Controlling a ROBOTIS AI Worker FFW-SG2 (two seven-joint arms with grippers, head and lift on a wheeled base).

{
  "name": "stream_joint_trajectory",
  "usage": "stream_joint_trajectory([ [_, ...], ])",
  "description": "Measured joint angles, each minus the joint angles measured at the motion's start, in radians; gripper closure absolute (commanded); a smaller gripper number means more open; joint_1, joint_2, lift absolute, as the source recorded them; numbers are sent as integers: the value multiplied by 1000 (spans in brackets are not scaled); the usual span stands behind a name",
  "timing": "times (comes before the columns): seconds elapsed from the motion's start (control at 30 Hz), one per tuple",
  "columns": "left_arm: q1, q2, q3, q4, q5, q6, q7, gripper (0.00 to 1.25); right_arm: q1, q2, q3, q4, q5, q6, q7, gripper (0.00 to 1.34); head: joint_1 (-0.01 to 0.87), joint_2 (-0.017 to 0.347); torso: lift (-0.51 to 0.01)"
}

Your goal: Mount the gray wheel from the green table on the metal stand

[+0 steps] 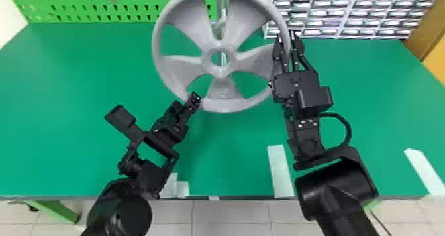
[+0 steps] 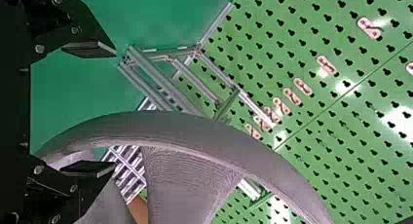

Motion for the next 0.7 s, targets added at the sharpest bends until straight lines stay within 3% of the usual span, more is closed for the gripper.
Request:
stream_joint_trajectory([
  [0.3, -65, -18, -23, 87, 47, -12, -66, 447, -1, 0, 14, 0, -6, -1, 0, 1099, 868, 52, -93],
  [0.7, -118, -46, -20, 164, 87, -15, -134, 713, -5, -1, 34, 2, -18, -1, 0, 1099, 868, 52, -93],
])
